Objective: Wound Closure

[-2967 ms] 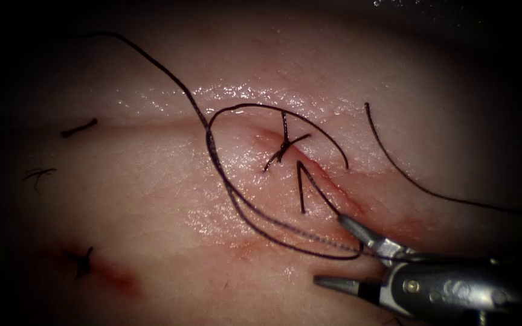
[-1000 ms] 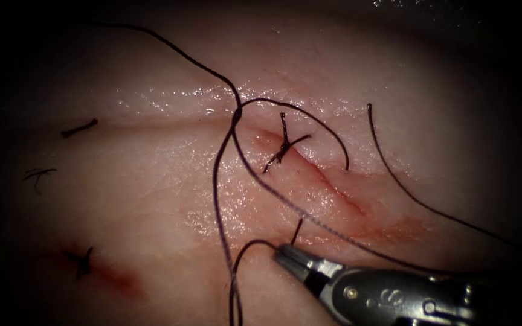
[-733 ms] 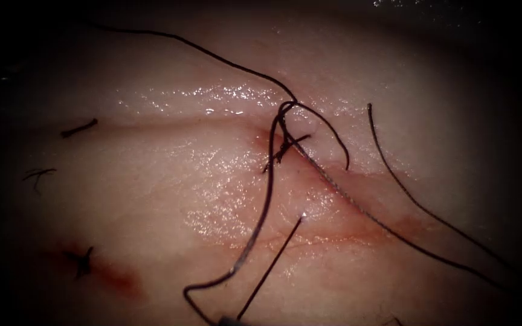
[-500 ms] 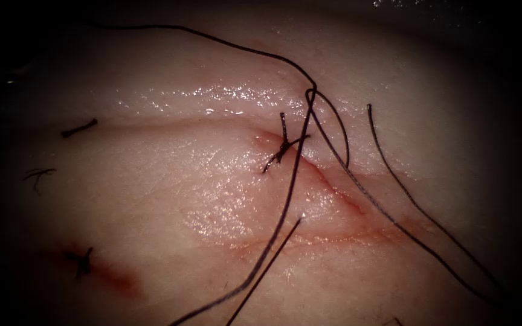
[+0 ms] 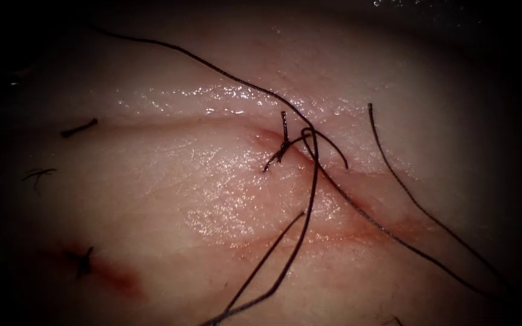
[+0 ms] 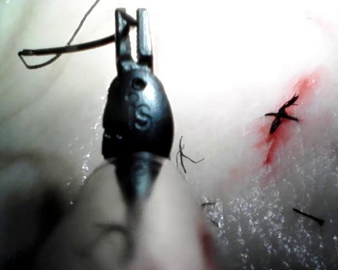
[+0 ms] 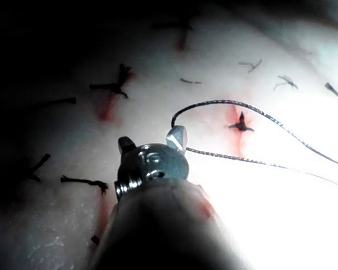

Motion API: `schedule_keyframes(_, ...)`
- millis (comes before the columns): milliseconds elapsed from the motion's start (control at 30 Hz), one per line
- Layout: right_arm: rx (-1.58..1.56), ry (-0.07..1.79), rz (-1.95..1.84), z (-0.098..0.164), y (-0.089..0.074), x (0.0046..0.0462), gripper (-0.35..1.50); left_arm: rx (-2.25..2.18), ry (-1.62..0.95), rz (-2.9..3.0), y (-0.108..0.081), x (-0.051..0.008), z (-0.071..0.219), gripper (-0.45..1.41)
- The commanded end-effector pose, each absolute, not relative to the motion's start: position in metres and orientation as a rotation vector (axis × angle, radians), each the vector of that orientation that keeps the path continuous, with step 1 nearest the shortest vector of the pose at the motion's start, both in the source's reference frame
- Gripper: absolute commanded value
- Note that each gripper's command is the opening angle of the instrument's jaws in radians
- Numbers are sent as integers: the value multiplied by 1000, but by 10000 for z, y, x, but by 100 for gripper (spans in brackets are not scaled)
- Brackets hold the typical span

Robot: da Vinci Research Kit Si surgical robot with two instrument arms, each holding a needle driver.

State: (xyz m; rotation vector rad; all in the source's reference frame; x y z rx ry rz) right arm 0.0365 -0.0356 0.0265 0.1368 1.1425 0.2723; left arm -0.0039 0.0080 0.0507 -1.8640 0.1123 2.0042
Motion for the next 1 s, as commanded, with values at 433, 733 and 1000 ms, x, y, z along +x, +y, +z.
schedule_keyframes(433,114,1135,282,298,-331,279,147,-1817,89,2072,63,-89,548,-45)
schedule_keyframes(733,129,1137,242,304,-333,240,133,-1832,60,2072,70,-72,553,-45)
schedule_keyframes(1000,24,997,227,356,-302,227,128,-1841,48,2064,66,-79,555,-45)
